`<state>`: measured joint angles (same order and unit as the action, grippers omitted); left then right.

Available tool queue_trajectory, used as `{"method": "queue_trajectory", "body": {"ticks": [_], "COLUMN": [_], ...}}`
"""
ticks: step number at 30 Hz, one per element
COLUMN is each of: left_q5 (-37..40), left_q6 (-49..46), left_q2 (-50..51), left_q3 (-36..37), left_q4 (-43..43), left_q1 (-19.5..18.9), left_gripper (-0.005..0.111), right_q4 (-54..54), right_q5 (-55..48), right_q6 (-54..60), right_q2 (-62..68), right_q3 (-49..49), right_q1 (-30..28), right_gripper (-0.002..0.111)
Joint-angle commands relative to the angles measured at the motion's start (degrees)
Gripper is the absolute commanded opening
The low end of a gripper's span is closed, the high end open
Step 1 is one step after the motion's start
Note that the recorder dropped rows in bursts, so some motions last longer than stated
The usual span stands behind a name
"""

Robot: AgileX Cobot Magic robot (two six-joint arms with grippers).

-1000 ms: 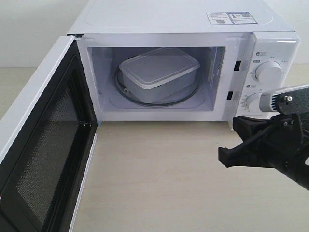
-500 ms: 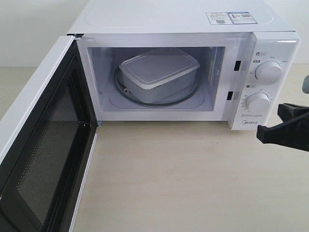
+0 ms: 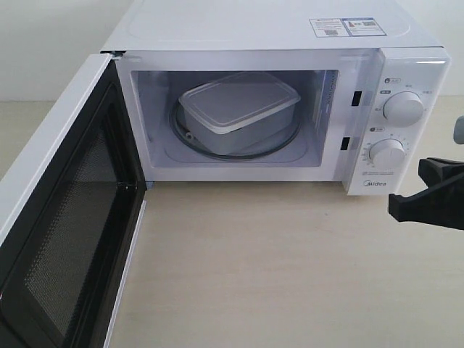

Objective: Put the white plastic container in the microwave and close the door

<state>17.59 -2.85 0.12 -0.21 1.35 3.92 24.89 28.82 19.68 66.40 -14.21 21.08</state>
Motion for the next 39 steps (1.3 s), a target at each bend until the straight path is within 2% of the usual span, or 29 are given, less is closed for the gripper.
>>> {"method": "queue_trajectory", "body": {"ticks": [1,10,15,19,21,24,29,31,36,39], "left_q5": [-1.9,-11.0,-21.4,-32.4,-35.0,-34.1,-33.5,-32.7,-26.3,-22.1], "left_q6": [-0.2,-0.2,1.3,6.8,9.5,10.6,11.0,11.7,12.5,16.2], "left_q2": [-0.1,-0.1,-0.1,-0.1,-0.1,-0.1,0.9,2.8,9.7,13.7], "left_q3": [0.2,0.2,0.2,0.2,0.1,-3.4,-9.8,-12.3,-18.8,-21.8], "left_q4": [0.0,0.0,0.0,0.0,0.0,0.3,9.4,10.3,10.0,10.0], "left_q1": [-0.3,-0.3,-0.3,-0.3,-0.3,-0.3,-0.3,-0.3,-0.3,-0.3], "left_gripper": [0.004,0.004,0.004,0.004,0.004,0.004,0.004,0.004,0.004,0.004], "right_q4": [-0.4,-0.4,-0.4,-0.3,-0.3,-0.3,-0.3,-0.3,-0.3,-0.3], "right_q5": [-0.1,-0.1,-0.1,0.1,0.5,0.5,1.7,1.8,1.8,1.8], "right_q6": [0.5,0.3,0.3,-0.1,-0.3,-0.3,-0.3,-0.3,-0.8,-1.0], "right_q2": [-0.6,-0.6,-0.6,-0.6,-0.6,-0.6,-0.6,-0.6,-0.6,-0.6], "right_q3": [0.2,0.2,0.2,0.2,0.2,0.2,0.2,0.2,0.2,0.2], "right_q1": [-0.5,-0.5,-0.5,-0.5,-0.5,-0.5,-0.5,-0.5,-0.5,-0.5], "right_gripper": [0.000,0.000,0.000,0.000,0.000,0.000,0.000,0.000,0.000,0.000]}}
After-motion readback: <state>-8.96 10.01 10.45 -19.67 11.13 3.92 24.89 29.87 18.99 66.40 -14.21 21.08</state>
